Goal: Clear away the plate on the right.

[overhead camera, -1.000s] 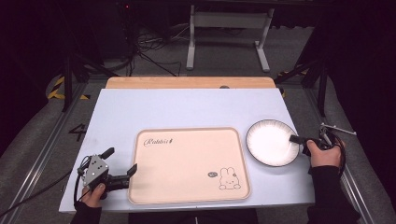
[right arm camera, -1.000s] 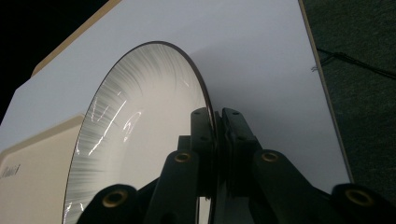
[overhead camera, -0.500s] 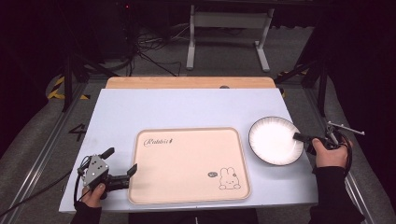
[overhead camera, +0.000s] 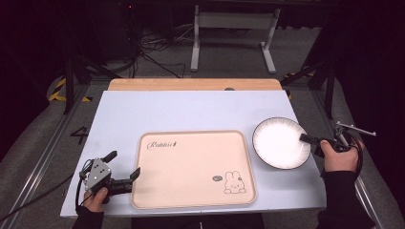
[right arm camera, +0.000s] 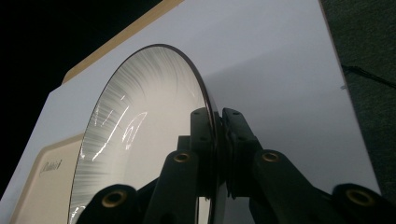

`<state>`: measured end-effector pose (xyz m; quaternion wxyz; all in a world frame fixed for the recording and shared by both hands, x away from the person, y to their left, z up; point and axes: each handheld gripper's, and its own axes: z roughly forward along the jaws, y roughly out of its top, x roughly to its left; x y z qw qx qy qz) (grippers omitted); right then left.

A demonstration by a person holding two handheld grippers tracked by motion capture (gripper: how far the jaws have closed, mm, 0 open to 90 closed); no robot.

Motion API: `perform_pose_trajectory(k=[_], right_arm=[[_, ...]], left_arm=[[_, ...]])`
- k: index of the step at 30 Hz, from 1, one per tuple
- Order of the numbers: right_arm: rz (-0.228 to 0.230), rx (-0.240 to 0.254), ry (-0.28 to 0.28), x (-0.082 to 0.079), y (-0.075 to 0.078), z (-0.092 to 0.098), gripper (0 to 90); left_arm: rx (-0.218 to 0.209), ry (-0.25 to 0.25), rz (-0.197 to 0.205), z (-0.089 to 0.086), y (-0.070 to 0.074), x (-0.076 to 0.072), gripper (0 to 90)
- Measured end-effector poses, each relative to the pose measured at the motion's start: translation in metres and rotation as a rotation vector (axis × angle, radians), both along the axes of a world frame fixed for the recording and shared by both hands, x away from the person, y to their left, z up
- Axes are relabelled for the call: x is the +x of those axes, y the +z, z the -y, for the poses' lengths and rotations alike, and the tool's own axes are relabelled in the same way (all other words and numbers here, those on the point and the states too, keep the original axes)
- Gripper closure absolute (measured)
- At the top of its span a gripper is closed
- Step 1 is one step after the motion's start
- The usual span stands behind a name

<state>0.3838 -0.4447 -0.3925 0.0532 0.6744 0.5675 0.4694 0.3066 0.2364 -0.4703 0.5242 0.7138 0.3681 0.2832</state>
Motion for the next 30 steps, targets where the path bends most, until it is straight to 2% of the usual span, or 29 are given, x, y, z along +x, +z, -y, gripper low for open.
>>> perform_pose_trajectory(k=[10,15,23,30], right_arm=[[0.016,-0.001,0.070,0.002,0.013,-0.028,84.6],[0.012,0.027,0.109,0.004,0.017,-0.043,84.7],[0.007,0.018,0.177,0.008,0.024,-0.076,84.6],[0.023,0.024,0.234,0.008,0.031,-0.101,84.5]], left_arm=[[0.001,-0.001,0.000,0.000,0.000,0.000,0.2],[0.000,-0.001,0.000,0.000,0.000,0.000,0.2],[0.002,-0.002,0.000,0.000,0.000,0.000,0.2],[0.003,-0.002,-0.001,0.000,0.000,0.000,0.2]])
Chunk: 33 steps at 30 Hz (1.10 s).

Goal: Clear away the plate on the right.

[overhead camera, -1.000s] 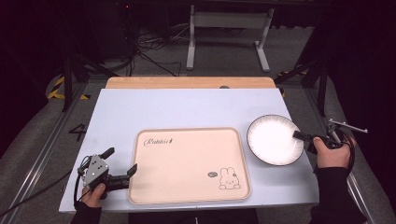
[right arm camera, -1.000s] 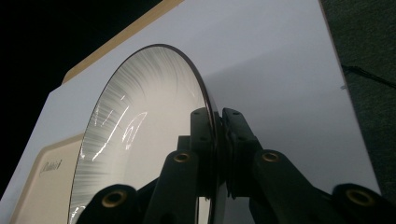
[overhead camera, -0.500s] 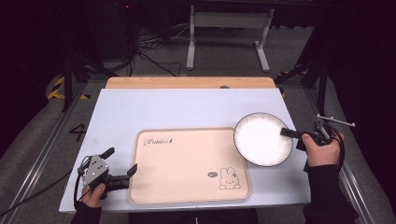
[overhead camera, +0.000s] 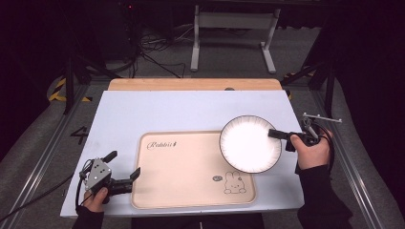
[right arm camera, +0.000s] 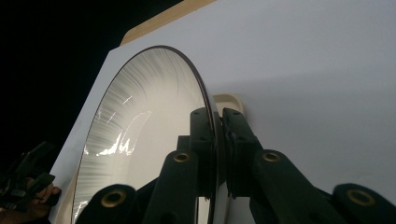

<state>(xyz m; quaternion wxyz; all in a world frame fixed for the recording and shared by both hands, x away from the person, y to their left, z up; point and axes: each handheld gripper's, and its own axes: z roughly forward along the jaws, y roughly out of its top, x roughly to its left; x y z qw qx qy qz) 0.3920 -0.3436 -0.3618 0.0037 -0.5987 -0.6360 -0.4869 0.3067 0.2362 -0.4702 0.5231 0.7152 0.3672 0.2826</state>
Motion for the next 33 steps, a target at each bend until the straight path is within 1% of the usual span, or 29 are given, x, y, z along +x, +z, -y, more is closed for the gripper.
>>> perform_pose_trajectory(k=[4,10,13,21,28,33], right_arm=[[0.000,0.012,0.043,0.002,0.002,-0.018,84.5],[-0.001,0.007,0.078,0.004,0.003,-0.038,84.4],[-0.003,0.012,0.098,0.006,0.003,-0.047,84.3],[0.000,0.019,0.132,0.009,0.002,-0.065,84.2],[-0.005,0.013,0.163,0.011,0.000,-0.082,84.1],[-0.005,0.021,0.181,0.013,-0.002,-0.094,84.1]], left_arm=[[0.005,0.000,-0.001,0.000,0.000,0.000,0.2],[0.003,-0.002,-0.001,0.000,0.000,0.000,0.2],[0.002,-0.003,-0.002,0.000,0.000,0.000,0.2],[0.004,-0.001,-0.001,0.000,0.000,0.000,0.2],[0.006,-0.003,-0.001,0.000,0.000,0.000,0.2],[0.005,-0.001,-0.001,0.000,0.000,0.000,0.2]])
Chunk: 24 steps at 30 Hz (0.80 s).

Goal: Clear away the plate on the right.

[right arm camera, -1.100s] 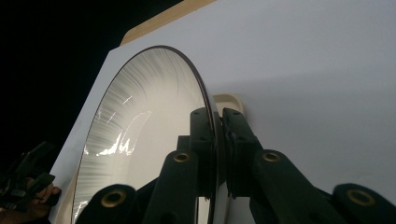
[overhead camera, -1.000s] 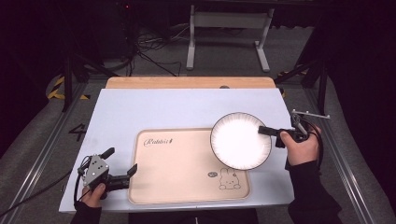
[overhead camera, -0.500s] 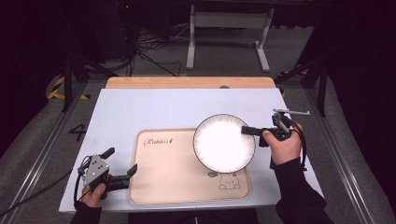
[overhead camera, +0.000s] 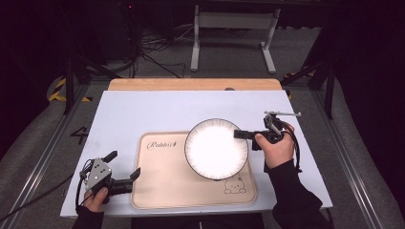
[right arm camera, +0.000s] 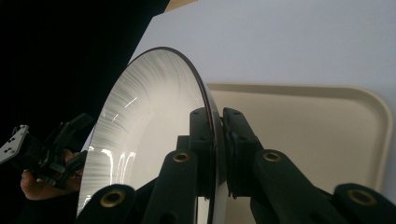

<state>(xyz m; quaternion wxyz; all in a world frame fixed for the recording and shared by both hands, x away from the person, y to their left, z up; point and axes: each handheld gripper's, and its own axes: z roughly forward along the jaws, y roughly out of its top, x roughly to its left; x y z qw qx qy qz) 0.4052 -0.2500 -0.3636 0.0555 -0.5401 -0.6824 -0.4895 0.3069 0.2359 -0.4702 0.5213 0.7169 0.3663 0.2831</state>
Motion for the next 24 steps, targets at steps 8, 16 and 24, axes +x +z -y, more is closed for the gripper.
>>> perform_pose_trajectory(k=[8,16,24], right_arm=[[-0.011,0.012,0.026,0.003,-0.004,-0.017,84.0],[-0.016,0.018,0.044,0.005,-0.008,-0.030,83.8],[-0.029,0.009,0.061,0.008,-0.016,-0.045,83.8]], left_arm=[[0.003,-0.001,0.000,0.000,0.000,0.000,0.2],[0.005,-0.003,0.003,0.000,0.000,0.000,0.2],[0.009,-0.005,0.002,0.001,0.000,0.000,0.2]])
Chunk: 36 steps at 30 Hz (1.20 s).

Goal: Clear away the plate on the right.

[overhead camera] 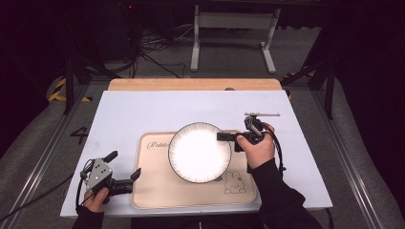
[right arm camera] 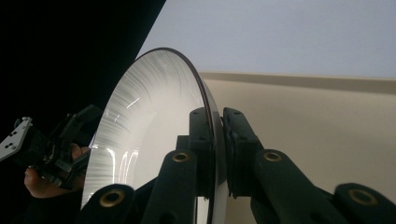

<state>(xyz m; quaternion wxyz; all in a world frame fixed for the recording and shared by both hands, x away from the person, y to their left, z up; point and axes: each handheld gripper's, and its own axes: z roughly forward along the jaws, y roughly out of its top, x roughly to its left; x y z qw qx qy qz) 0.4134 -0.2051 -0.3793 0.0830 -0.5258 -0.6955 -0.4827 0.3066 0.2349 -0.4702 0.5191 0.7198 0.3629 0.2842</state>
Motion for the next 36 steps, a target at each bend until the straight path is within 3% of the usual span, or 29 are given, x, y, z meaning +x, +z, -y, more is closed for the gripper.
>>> perform_pose_trajectory(k=[10,36], right_arm=[[-0.038,-0.033,0.009,0.006,-0.017,-0.011,83.5],[-0.101,-0.100,0.040,0.010,-0.039,-0.023,82.8]], left_arm=[[0.003,-0.001,0.002,0.000,0.000,0.000,0.2],[0.006,-0.003,0.000,0.001,0.000,0.000,0.2]])
